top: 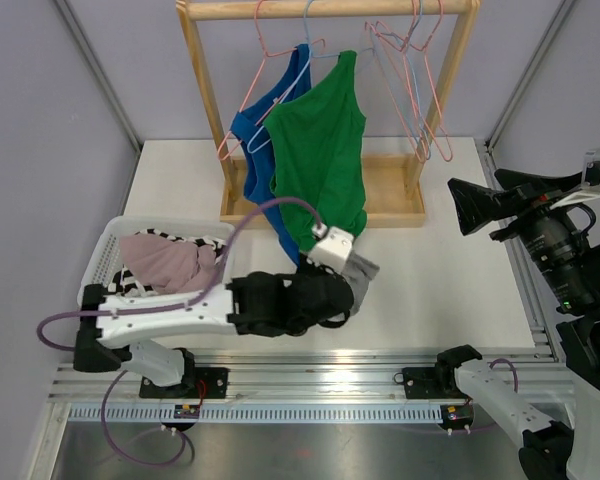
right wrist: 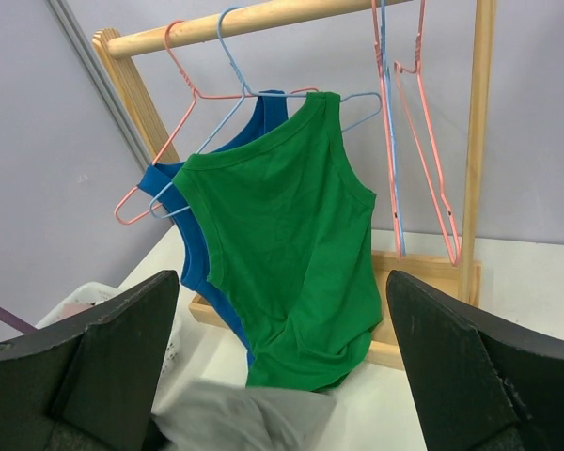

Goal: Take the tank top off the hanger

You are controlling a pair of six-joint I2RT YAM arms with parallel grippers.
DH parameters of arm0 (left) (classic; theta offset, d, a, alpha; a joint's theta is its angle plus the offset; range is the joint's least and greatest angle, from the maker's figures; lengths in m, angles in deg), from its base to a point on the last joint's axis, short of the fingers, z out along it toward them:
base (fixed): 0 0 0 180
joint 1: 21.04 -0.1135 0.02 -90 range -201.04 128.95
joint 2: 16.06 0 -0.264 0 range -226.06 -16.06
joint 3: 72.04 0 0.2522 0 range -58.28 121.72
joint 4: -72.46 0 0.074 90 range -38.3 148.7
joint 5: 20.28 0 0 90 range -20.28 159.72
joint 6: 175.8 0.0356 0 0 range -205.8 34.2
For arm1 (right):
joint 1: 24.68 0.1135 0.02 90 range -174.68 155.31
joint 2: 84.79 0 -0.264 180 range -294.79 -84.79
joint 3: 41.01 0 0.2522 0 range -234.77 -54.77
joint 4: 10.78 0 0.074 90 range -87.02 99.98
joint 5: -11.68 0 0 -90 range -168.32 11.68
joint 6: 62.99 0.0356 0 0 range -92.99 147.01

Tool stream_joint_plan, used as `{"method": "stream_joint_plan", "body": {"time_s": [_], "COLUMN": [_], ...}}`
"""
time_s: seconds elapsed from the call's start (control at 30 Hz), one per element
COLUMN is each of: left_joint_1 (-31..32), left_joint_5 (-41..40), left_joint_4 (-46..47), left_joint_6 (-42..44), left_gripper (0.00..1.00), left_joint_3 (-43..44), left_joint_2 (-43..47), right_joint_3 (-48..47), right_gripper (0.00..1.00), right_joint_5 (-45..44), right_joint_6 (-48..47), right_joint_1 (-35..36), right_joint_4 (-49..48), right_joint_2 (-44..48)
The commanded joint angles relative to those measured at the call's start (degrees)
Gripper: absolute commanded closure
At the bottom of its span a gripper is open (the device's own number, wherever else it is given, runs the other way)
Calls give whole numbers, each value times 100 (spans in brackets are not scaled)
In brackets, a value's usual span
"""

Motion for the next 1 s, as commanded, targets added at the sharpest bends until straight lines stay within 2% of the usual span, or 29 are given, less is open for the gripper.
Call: {"method": "stream_joint_plan", "body": {"time_s": [0.0, 0.07, 0.17, 0.4, 0.53, 0.63, 0.67, 0.73, 0.77, 0.8, 0.87, 0.97], "left_joint_1": [-104, -148, -552, -2116, -2986, -3741, -4379, -5224, -6160, -6587, -7473, -8118], "left_joint_5": [-1595, -2096, -2344, -2134, -1756, -1659, -1511, -433, 68, 873, 1223, 1207], "left_joint_4": [-1191, -1786, -2543, -1958, -1686, -1519, -1448, -1064, -965, -903, -850, -973], "left_joint_6": [-111, -137, -226, 960, 1260, 1391, 1470, 1524, 1515, 1437, 1164, 603], "left_gripper": [100, 100, 100, 100, 100, 100, 100, 100, 100, 100, 100, 100], "left_joint_3": [787, 1104, 1825, 2257, 2160, 1776, 1608, 1248, 820, 633, 80, -405], "left_joint_2": [601, 847, 1075, 1849, 2201, 2377, 2412, 2500, 2526, 2518, 2395, 2185], "right_joint_3": [-47, -56, -38, 14, 23, 76, 102, 164, 225, 260, 304, 304], "right_gripper": [1, 1, 0, 0, 0, 1, 0, 0, 1, 0, 0, 0], "right_joint_5": [-45, -45, -89, -54, -1, 60, 95, 200, 236, 271, 350, 394], "right_joint_6": [-92, -109, -118, -74, -74, -57, -31, 31, 57, 101, 128, 128], "right_joint_1": [-12, -12, -12, -12, -3, -12, -12, -3, -12, -3, -12, -12], "right_joint_4": [-118, -153, -197, -259, -259, -303, -338, -390, -443, -487, -523, -514], "right_joint_2": [-29, -47, -64, -135, -196, -214, -214, -231, -231, -240, -319, -416]}}
